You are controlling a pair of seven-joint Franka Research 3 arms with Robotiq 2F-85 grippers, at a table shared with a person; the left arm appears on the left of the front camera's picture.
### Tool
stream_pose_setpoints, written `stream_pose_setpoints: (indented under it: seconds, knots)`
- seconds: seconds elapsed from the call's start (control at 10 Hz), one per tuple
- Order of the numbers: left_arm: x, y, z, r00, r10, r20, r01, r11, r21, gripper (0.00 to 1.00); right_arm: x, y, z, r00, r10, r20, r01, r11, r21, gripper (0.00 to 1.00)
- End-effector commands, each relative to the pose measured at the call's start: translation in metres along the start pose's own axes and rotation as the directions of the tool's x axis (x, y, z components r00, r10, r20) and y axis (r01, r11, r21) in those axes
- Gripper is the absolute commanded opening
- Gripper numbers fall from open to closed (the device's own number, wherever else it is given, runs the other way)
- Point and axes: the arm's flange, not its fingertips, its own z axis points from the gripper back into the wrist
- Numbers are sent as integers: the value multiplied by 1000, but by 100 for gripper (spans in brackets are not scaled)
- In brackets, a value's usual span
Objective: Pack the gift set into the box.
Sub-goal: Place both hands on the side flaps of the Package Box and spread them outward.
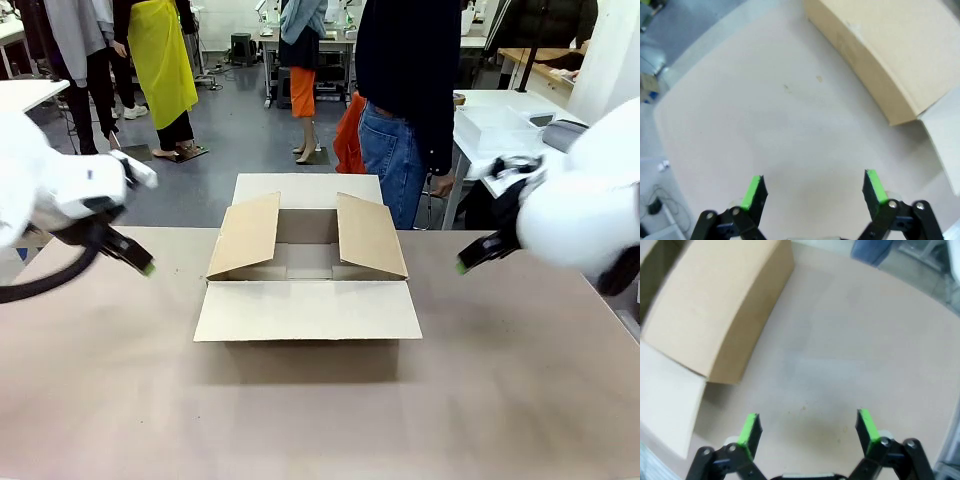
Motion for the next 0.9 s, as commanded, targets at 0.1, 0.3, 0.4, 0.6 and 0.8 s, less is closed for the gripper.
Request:
stream_pose_setpoints:
  seconds: [0.1,0.3,0.4,0.6,0.8]
  knots:
    - [-99,92,78,910,352,218,-190,823,-536,100,-86,-72,102,851,-507,139,411,807,423,100]
    - [-150,165,78,776,603,184,-262,575,-775,100,-134,-131,146,704,-699,125,397,533,747,100]
    - [-178,189,71,674,720,164,-296,467,-833,100,-152,-161,144,642,-763,78,403,423,812,100]
    - [-226,204,62,441,872,213,-234,341,-910,100,-177,-207,105,528,-846,-75,455,207,866,100]
    - [-240,197,82,624,740,250,-272,506,-819,100,-176,-202,152,624,-780,41,462,411,786,100]
